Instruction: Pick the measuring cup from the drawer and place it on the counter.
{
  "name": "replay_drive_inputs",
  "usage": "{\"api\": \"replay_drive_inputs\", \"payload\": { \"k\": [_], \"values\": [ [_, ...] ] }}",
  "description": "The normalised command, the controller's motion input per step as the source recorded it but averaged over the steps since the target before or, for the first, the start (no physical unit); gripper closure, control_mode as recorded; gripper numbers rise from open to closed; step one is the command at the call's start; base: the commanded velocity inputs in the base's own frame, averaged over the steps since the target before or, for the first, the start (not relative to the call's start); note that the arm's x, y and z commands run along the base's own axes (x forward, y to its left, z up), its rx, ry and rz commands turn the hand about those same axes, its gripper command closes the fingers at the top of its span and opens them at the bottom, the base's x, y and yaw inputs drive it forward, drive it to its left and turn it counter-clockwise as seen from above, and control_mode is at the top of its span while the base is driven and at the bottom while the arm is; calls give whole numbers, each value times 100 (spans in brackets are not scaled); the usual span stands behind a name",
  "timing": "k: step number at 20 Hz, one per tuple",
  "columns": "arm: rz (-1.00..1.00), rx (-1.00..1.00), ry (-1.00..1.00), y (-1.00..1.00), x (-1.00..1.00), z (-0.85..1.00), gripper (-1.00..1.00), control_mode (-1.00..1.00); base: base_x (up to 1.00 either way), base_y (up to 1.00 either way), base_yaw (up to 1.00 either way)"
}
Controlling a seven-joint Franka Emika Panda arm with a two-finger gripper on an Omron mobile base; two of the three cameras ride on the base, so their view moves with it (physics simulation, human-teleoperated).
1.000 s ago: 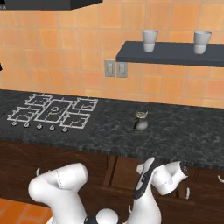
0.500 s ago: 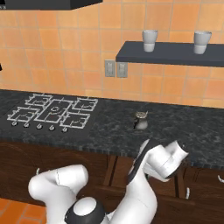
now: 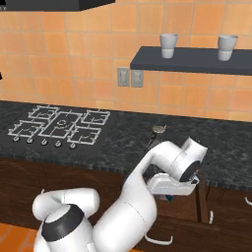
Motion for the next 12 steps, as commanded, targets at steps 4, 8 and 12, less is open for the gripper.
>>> {"api": "replay_drive_inputs", "payload": {
  "k": [4, 8, 12],
  "values": [
    [30, 1, -27, 0, 31, 96, 100, -100, 0, 0, 0],
    [27, 0, -15, 15, 77, 33, 100, -100, 0, 0, 0],
    [30, 0, 0, 52, 100, -12, 100, -100, 0, 0, 0]
  ]
}}
